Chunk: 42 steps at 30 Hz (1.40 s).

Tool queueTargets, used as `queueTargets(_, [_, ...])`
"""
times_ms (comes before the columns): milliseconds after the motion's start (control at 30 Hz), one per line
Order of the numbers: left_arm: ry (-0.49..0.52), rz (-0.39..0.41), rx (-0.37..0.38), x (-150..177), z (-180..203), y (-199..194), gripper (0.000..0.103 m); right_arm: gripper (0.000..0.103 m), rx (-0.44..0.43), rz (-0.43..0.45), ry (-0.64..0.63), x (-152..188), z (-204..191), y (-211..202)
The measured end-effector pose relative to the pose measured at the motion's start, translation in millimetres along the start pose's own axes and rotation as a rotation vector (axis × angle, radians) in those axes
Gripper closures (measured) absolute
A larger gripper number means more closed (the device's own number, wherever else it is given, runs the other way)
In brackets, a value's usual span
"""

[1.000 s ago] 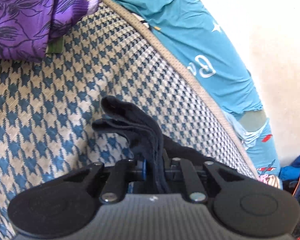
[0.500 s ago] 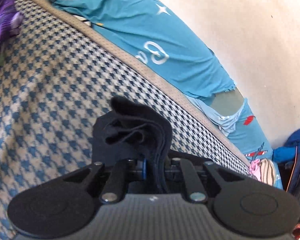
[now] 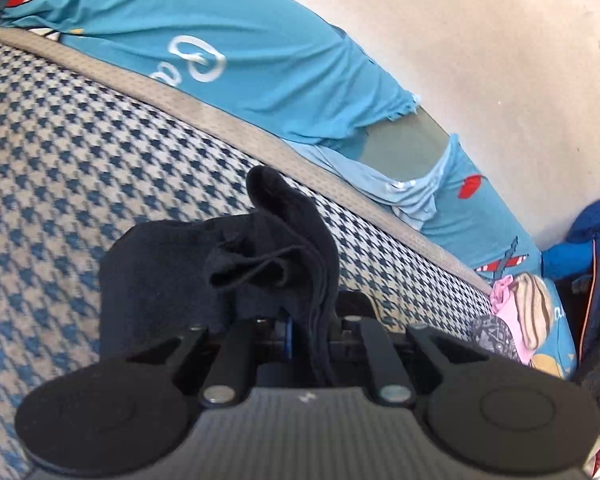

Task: Fold clothes
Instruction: 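Lift the gripped edge and fold it over the bundle with the left tool, then open the left tool to release the folded edge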

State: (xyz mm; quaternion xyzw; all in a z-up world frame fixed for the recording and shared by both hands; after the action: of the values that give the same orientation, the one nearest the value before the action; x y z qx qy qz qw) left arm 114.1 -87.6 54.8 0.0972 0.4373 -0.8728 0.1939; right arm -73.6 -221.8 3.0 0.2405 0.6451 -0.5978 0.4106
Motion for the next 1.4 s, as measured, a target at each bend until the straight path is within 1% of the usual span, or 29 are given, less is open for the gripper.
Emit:
queueTargets(133, [0.037,-0.030,-0.019,0,22,24,0.092,0.097,0.045,-0.019,0.066,4,24,1])
queueTargets(333, [0.067,-0.097,-0.035,2,43,65,0.091,0.097,0.088,-0.082,0.180,9,56,12])
queueTargets(367, [0.073,-0.112,-0.040,2,46,72,0.086,0.097,0.093,-0.096,0.201,11,60,14])
queueTargets(400, [0.070,-0.130,-0.046,2,47,78,0.083,0.097,0.098,-0.110,0.221,13,64,16])
queueTargets(433, [0.063,-0.148,-0.051,2,48,83,0.072,0.097,0.103,-0.124,0.242,15,69,18])
queueTargets(467, [0.059,-0.163,-0.051,3,49,86,0.066,0.096,0.108,-0.137,0.263,17,73,20])
queueTargets(500, [0.059,-0.164,-0.049,4,51,86,0.064,0.096,0.111,-0.153,0.287,19,78,23])
queueTargets(567, [0.086,-0.152,-0.046,6,57,81,0.056,0.096,0.112,-0.192,0.351,22,87,28])
queueTargets(600, [0.105,-0.143,-0.052,7,60,77,0.054,0.096,0.115,-0.200,0.378,23,91,29])
queueTargets(667, [0.136,-0.125,-0.067,7,64,67,0.048,0.093,0.124,-0.194,0.405,23,96,26])
queueTargets(700, [0.147,-0.117,-0.073,7,65,61,0.047,0.088,0.142,-0.189,0.406,23,96,23])
queueTargets(733, [0.150,-0.114,-0.076,7,64,56,0.043,0.084,0.168,-0.183,0.405,22,96,21])
queueTargets(767, [0.153,-0.111,-0.079,8,63,50,0.037,0.084,0.196,-0.177,0.403,22,97,19])
queueTargets(833, [0.155,-0.106,-0.099,12,56,39,0.030,0.083,0.230,-0.170,0.416,19,102,17])
queueTargets(900, [0.159,-0.102,-0.118,16,49,28,0.029,0.083,0.248,-0.163,0.436,17,109,17])
queueTargets(1000, [0.179,-0.110,-0.158,28,36,15,0.028,0.083,0.238,-0.151,0.453,14,115,14])
queueTargets(1067, [0.187,-0.122,-0.185,38,24,6,0.027,0.083,0.214,-0.141,0.449,11,117,11])
queueTargets(1167, [0.203,-0.136,-0.216,49,9,-5,0.024,0.083,0.119,-0.127,0.433,0,119,7])
queueTargets(1300, [0.255,-0.141,-0.265,57,-2,-13,0.023,0.083,-0.016,-0.119,0.395,-13,116,7])
queueTargets(1367, [0.264,-0.144,-0.268,58,-5,-14,0.023,0.083,-0.086,-0.134,0.378,-18,114,11])
queueTargets(1400, [0.267,-0.146,-0.267,59,-7,-14,0.023,0.083,-0.107,-0.145,0.358,-20,112,14])
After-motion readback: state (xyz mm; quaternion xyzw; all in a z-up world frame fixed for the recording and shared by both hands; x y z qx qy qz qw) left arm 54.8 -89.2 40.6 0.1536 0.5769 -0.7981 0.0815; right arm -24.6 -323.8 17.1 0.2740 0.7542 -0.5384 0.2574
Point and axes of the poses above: each gripper's, at about its wrist camera, not at the fingertips, and y roughly the way its jaws point, z to its right, x to its underside, the point moved 2 cm from there along y, roughly the way its jaws point, and after that the axes turned 12 degrees about -z, right-handed, at the moved point
